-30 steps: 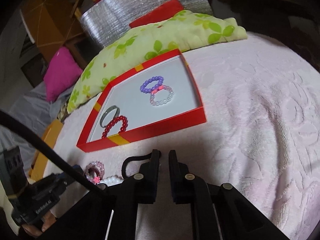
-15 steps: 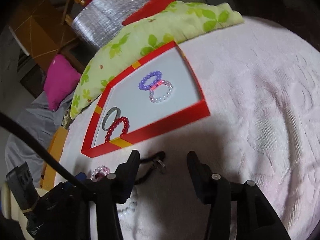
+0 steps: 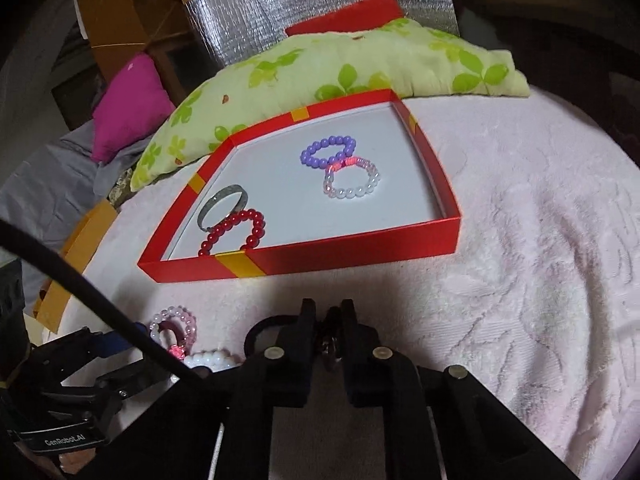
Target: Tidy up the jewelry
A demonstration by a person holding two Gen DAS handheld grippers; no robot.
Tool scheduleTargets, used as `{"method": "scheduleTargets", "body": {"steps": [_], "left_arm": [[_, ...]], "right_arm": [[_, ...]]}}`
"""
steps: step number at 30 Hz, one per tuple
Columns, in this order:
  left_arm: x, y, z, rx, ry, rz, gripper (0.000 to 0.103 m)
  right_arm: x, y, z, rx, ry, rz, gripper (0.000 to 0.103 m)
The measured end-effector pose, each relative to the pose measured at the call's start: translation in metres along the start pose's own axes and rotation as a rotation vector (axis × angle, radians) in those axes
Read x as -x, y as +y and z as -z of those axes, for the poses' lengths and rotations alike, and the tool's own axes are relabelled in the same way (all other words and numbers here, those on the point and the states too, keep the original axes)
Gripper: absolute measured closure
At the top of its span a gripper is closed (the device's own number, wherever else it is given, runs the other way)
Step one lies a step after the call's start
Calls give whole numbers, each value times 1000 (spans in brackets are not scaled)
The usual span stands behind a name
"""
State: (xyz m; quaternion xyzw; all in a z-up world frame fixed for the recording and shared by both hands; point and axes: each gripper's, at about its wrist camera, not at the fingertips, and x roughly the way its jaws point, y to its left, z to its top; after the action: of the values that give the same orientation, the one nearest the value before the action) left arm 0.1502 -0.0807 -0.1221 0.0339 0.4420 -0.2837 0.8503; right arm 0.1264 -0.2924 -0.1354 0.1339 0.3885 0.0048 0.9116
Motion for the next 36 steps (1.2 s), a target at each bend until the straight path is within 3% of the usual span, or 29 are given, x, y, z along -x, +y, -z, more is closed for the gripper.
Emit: {"method": "scheduleTargets", "body": {"steps": [9,16,21,23,25,27,29,32,36], "left_arm": [[-8,1,-6,5,-1,-6,39],[-14,1,-12,7,-10,18,42],[-9,1,-14,11,-33,54,77],[-6,1,-14,7,-45,53,87],[-3,2,-14,9,-56,69,90],[1,-1,-13,-4,-73,75,91],[6,-5,-14,-25,-94,91,91],[13,-13,-12,-61,-117,120,92],[17,-25,-8,-114,-125,140,92]], "right_arm": [[28,-33,-4,-143,-99,57,94],[24,-44,-5,-205,-75,40,94],[21,-51,-3,-267,-36,-16,93],[17,-55,-2,-299,0,-28,92],[15,-56,-1,-310,15,-20,91],[16,-55,-1,-311,11,-28,80],[18,-54,-1,-314,-3,-38,49],[23,-47,-1,-270,-40,-29,46],[16,-36,-1,-217,-16,-36,46]]}}
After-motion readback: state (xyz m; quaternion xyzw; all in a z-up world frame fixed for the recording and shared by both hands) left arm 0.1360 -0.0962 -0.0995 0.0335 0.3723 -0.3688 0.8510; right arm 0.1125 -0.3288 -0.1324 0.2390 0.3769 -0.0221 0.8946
